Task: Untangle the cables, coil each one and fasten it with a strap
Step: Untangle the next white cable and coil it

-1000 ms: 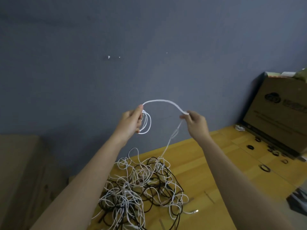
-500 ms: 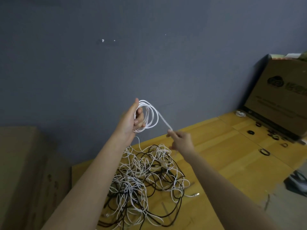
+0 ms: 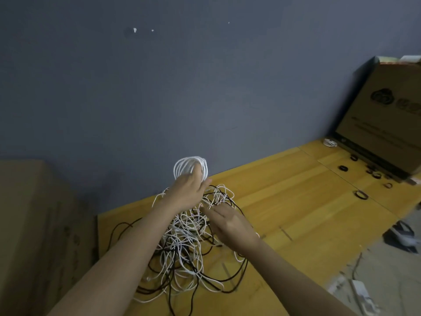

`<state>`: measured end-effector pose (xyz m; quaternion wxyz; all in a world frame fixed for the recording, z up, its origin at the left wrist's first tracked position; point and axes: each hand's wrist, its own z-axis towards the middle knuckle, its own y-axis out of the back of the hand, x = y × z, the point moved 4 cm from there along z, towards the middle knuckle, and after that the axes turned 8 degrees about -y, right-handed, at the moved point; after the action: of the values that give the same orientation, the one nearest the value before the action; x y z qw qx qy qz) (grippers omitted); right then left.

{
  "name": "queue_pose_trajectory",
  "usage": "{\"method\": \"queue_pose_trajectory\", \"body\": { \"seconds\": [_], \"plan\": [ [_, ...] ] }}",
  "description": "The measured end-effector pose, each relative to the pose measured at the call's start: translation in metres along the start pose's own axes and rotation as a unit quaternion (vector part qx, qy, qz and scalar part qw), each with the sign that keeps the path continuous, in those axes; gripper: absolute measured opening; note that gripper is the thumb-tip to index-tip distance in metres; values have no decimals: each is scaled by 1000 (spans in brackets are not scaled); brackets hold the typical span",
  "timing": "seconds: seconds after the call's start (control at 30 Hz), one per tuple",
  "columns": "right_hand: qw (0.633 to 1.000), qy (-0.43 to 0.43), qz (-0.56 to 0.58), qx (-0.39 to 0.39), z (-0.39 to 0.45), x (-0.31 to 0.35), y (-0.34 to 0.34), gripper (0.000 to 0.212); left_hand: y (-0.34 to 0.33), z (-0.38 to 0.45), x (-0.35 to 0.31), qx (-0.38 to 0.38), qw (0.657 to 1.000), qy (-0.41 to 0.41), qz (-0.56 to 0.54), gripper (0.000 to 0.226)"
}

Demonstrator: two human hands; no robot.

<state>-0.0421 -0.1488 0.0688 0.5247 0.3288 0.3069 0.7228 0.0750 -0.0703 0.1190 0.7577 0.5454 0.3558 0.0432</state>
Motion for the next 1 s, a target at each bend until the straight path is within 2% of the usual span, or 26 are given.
{"method": "queue_pose_trajectory", "body": {
  "seconds": [0.07,0.17,0.23,0.3,0.33,0.43,0.5,0.63,0.7,0.77,0.9,1.0],
  "plan": [
    [998,-33,39,-25,2,-11,11,36,-11,-7,7,78,996,0,30,45],
    [968,-188,154,-55,-1,-37,22,38,-22,-12,9,111,994,-14,1,54],
    [929,-282,237,-30,-4,-47,24,55,-24,-14,6,137,991,-5,-5,57],
    [903,-340,262,5,-10,-58,25,60,-21,-13,8,133,991,-4,10,51],
    [898,-355,257,32,-13,-61,25,53,-18,-12,12,111,994,-4,14,49],
    [896,-390,182,113,-22,-72,19,7,-5,-11,18,13,1000,1,13,40],
    [895,-394,151,144,-25,-74,13,28,0,-9,15,-40,999,-1,30,41],
    [831,-413,320,193,-14,-53,9,29,9,-3,6,-153,988,19,11,39],
    [812,-405,387,163,-10,-46,8,36,18,1,5,-188,981,52,-15,38],
    [793,-414,432,117,-11,-48,10,31,27,4,9,-206,974,86,-48,41],
    [815,-415,401,56,-11,-59,17,15,36,8,21,-232,960,129,-92,38],
    [809,-461,365,2,-26,-82,22,14,59,4,41,-336,899,180,-215,25]
  ]
}}
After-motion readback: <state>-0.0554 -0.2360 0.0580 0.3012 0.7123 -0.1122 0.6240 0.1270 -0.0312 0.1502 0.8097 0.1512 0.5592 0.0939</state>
